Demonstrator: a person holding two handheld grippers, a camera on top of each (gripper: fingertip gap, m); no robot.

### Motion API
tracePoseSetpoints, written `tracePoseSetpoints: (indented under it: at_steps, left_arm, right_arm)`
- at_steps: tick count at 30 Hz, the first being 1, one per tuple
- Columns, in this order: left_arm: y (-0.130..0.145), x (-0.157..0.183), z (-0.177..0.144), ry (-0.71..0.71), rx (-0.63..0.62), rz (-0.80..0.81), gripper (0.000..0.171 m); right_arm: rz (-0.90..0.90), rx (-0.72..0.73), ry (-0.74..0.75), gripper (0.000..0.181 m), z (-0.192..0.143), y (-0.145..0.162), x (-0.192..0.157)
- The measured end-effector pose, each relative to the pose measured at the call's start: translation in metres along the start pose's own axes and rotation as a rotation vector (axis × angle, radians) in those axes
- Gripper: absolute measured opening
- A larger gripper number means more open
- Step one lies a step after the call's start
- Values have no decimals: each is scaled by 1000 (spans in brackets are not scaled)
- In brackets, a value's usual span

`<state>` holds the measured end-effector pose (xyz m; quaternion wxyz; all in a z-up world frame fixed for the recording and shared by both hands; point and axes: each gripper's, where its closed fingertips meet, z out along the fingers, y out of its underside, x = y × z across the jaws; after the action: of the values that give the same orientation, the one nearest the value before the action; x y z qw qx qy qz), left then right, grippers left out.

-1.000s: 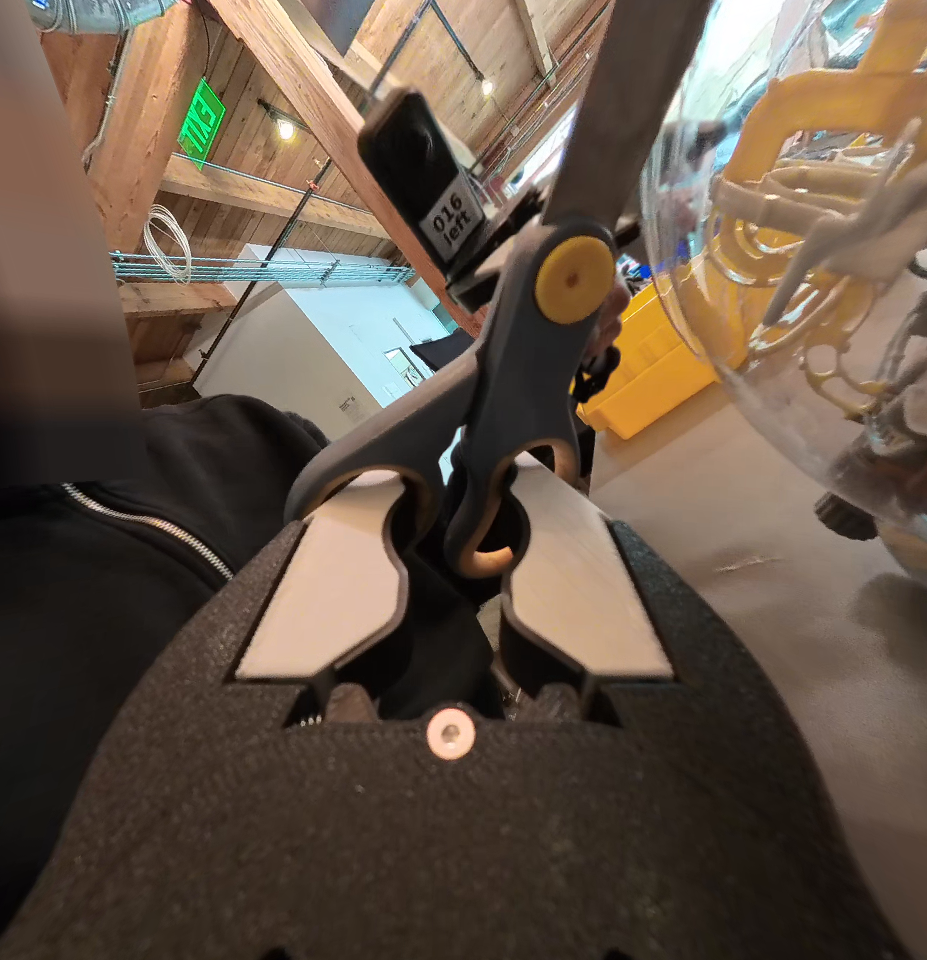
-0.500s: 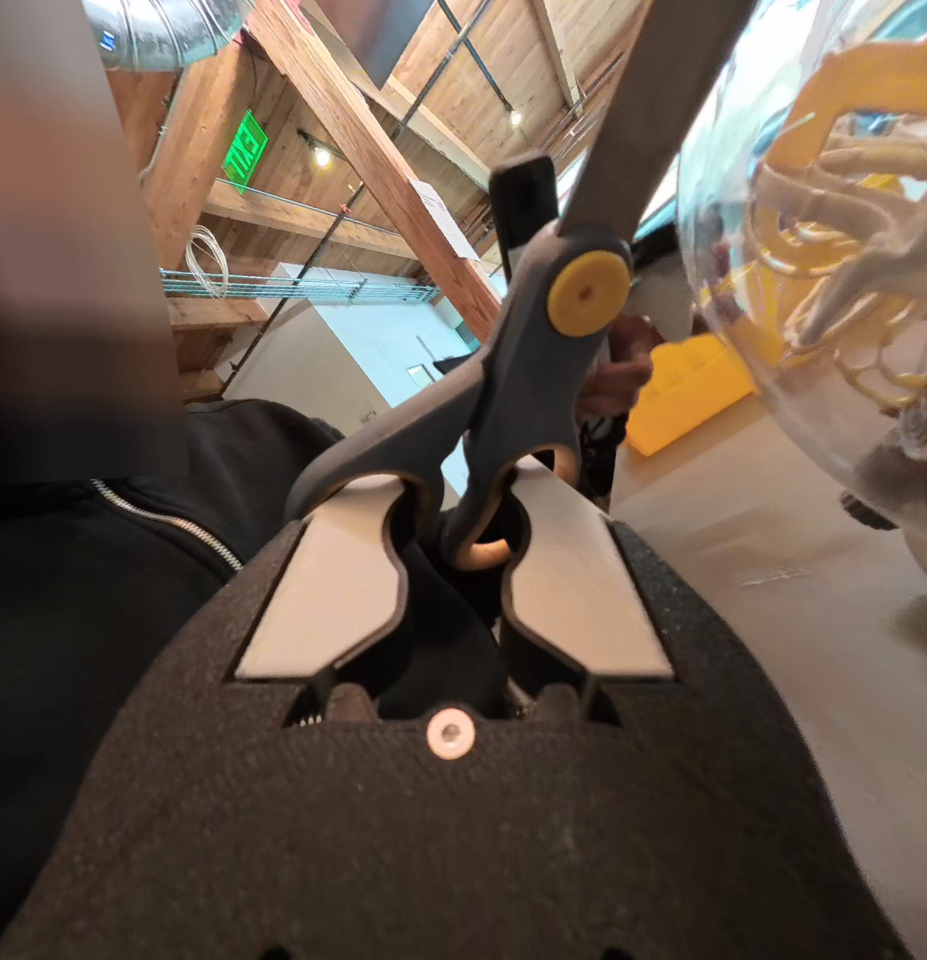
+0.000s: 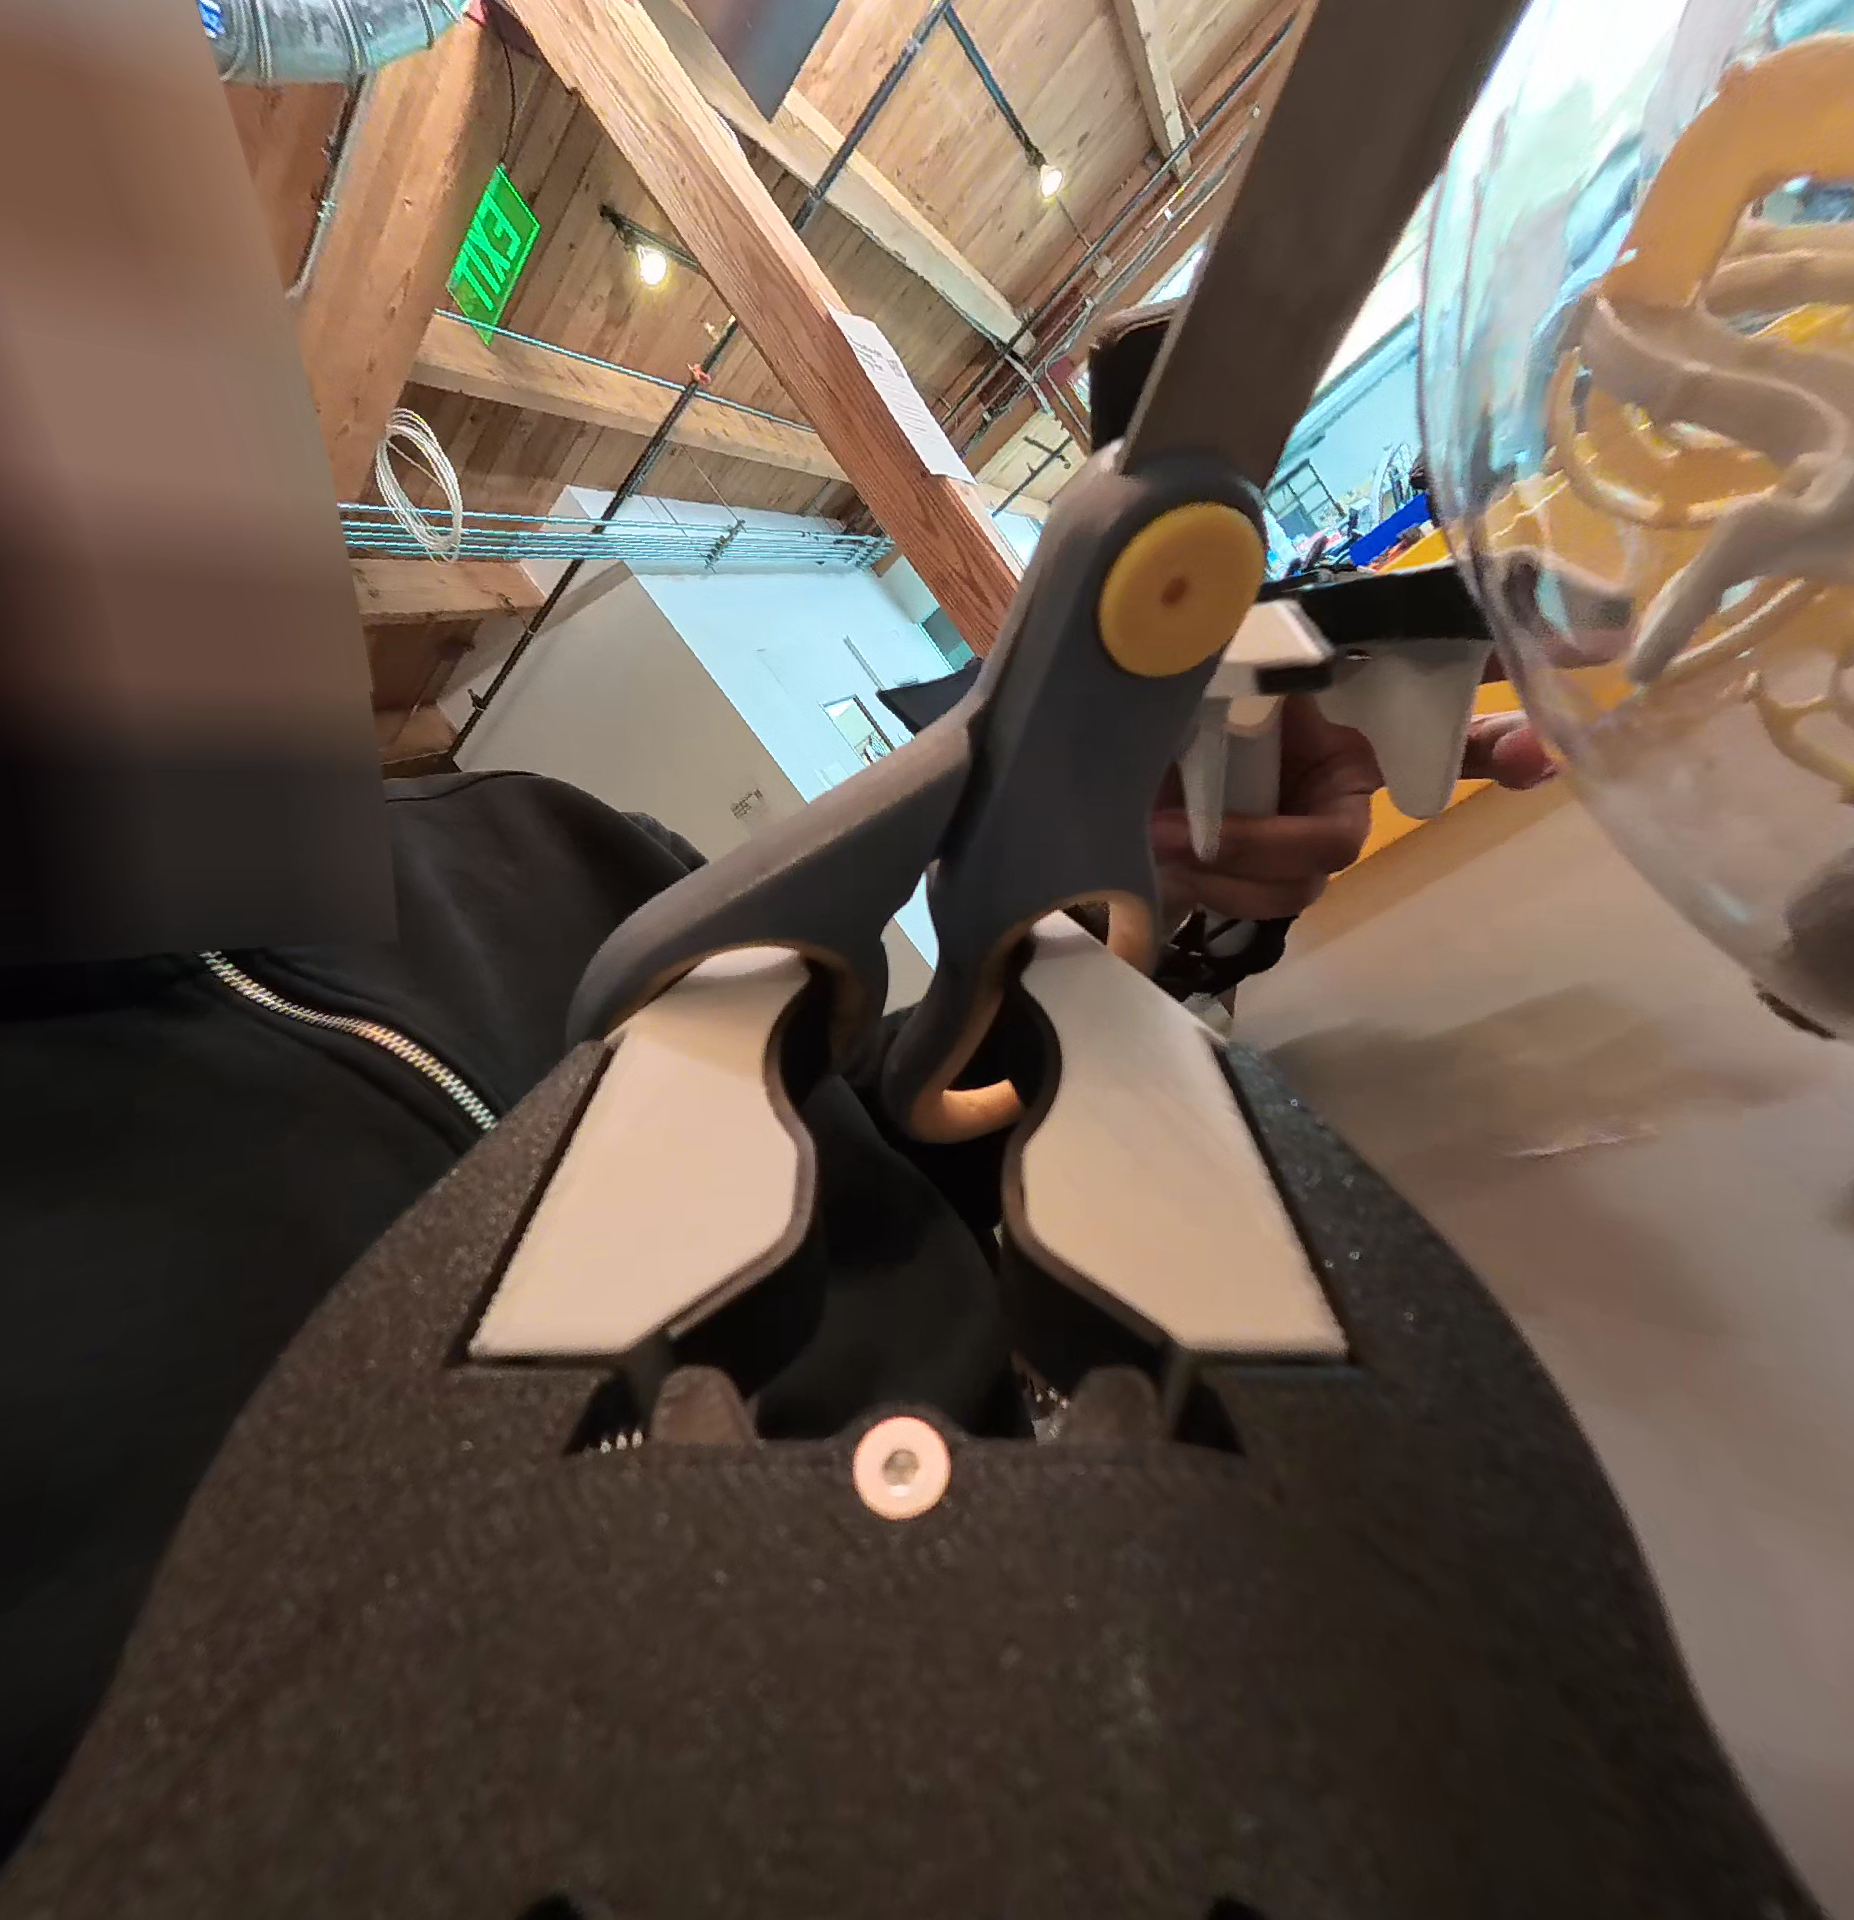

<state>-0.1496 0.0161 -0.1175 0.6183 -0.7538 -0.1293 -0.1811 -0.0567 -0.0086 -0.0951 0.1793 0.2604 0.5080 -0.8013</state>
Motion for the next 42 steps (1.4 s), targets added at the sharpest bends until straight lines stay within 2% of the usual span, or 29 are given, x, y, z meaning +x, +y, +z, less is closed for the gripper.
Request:
tracePoseSetpoints:
  at_steps: [4,7,12,17,19,26,30,34,39,42]
  left_arm:
    - [7,-14,-4,-51,-33,-14,40]
    - [-2,-3,-1,26,32,-64,40]
    - [-7,-2,1,67,80,-122,40]
    - [-14,-3,2,99,174,-188,45]
    - [-16,1,3,137,202,-215,55]
    - [-21,17,11,329,308,-344,54]
    - [-23,21,14,401,357,-439,42]
    - [-23,21,16,398,380,-437,28]
    - [-31,20,13,388,453,-461,28]
    - [-30,11,15,322,473,-467,0]
  right_arm:
    - [0,2,-2,26,0,0,-1]
    - [5,-2,-4,26,0,0,-1]
    - [6,2,-4,26,-1,0,-1]
    - [9,-57,20,26,4,10,2]
    - [18,-58,15,25,4,10,2]
    - [48,-26,-3,25,1,5,1]
    - [62,-31,-8,24,1,6,1]
    - [70,-60,0,24,4,11,2]
    - [40,-145,44,24,10,26,6]
    - [34,-175,58,24,13,32,7]
